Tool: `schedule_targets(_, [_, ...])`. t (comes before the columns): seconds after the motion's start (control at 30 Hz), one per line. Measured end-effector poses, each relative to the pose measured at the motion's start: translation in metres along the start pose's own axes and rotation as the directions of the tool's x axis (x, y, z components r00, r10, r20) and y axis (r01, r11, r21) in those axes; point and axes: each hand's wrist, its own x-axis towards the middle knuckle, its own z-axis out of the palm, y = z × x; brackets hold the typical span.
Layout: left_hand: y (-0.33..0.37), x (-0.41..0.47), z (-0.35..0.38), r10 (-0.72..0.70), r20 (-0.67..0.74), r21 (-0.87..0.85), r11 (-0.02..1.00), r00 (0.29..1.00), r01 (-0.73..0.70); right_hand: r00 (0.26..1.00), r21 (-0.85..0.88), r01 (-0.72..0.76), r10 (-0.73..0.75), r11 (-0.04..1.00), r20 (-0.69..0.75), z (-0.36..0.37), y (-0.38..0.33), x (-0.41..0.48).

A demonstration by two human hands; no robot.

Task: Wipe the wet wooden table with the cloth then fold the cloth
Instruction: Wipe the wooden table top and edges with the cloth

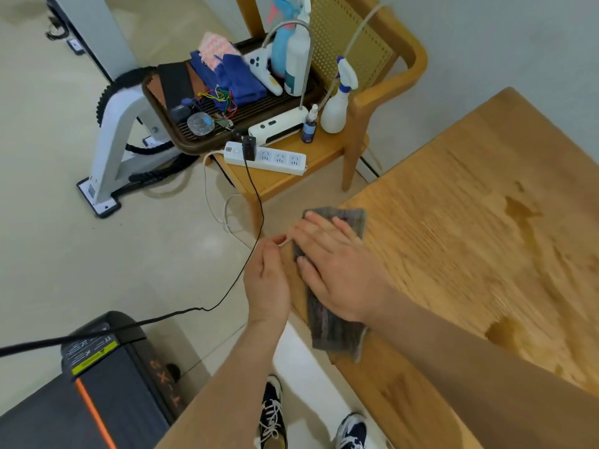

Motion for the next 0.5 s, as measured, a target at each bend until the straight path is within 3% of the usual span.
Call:
schedule_targets(0.13, [0.007, -0.001, -0.008, -0.1, 0.078, -0.098, 0.989, 0.992, 0.107, 0.928, -0.009, -0.344, 0.338, 0.939, -0.158, 0.005, -0.011, 0.027])
schedule_targets(0.2, [0.009, -0.003, -0.01, -0.126, 0.071, -0.16, 0.978, 0.99, 0.136, 0.893, 0.016, -0.419, 0.415, 0.908, -0.172, 0.012, -0.031, 0.036])
schedule_targets(0.43, [0.012, 0.008, -0.019, -0.341, 0.203, -0.161, 0.913, 0.918, 0.375, 0.98, -0.055, -0.178, 0.172, 0.982, -0.097, 0.026, -0.058, -0.019])
schedule_targets(0.5, [0.006, 0.007, -0.02, -0.259, 0.159, -0.06, 0.961, 0.953, 0.272, 0.981, -0.058, -0.185, 0.181, 0.981, -0.065, 0.03, -0.053, -0.049])
